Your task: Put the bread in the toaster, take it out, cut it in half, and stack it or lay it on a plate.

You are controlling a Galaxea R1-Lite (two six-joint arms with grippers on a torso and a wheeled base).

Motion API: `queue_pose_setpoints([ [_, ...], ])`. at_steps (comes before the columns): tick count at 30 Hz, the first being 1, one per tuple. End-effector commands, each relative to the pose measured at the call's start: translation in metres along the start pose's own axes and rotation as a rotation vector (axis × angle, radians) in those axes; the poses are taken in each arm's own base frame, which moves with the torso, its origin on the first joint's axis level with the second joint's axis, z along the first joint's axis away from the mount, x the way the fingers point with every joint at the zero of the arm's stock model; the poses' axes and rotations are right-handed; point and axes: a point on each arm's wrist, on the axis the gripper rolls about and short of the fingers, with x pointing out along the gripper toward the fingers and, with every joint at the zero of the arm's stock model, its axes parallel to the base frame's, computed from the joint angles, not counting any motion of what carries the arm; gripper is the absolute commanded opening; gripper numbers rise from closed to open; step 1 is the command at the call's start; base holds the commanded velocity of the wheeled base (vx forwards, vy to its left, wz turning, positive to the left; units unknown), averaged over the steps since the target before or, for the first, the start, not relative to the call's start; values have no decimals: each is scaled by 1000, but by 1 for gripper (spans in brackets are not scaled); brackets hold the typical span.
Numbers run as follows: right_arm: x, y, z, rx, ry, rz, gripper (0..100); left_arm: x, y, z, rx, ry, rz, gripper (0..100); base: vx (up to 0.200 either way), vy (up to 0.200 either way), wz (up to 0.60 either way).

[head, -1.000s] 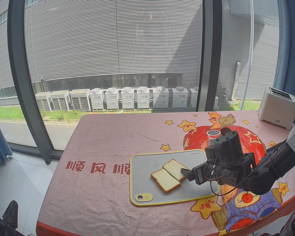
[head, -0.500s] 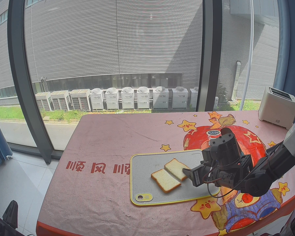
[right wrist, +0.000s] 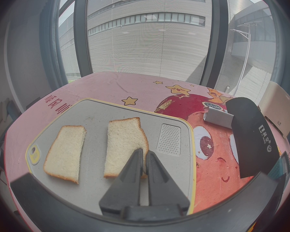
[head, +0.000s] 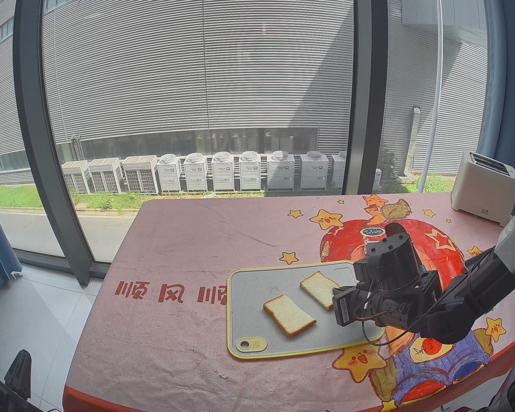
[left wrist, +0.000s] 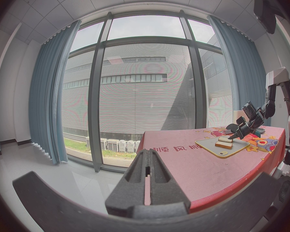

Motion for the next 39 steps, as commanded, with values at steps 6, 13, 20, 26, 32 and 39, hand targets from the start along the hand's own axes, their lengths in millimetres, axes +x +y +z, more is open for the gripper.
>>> queue_pose_setpoints([
  [6,-11,4,7,7,-37,19,0,0,0,-5,-1,2,1,0,0,0,0],
  [13,-15,4,9,9,-50,21,0,0,0,-5,1,2,1,0,0,0,0],
  [20,-21,3,12,14,-65,22,0,0,0,-5,1,1,0,0,0,0,0],
  [26,-29,1,17,24,-98,14,0,0,0,-5,1,1,0,0,0,0,0],
  [32,-48,-4,22,35,-134,18,0,0,0,-5,1,1,0,0,0,0,0],
  [39,-65,-10,30,57,-193,20,0,0,0,-5,1,1,0,0,0,0,0],
])
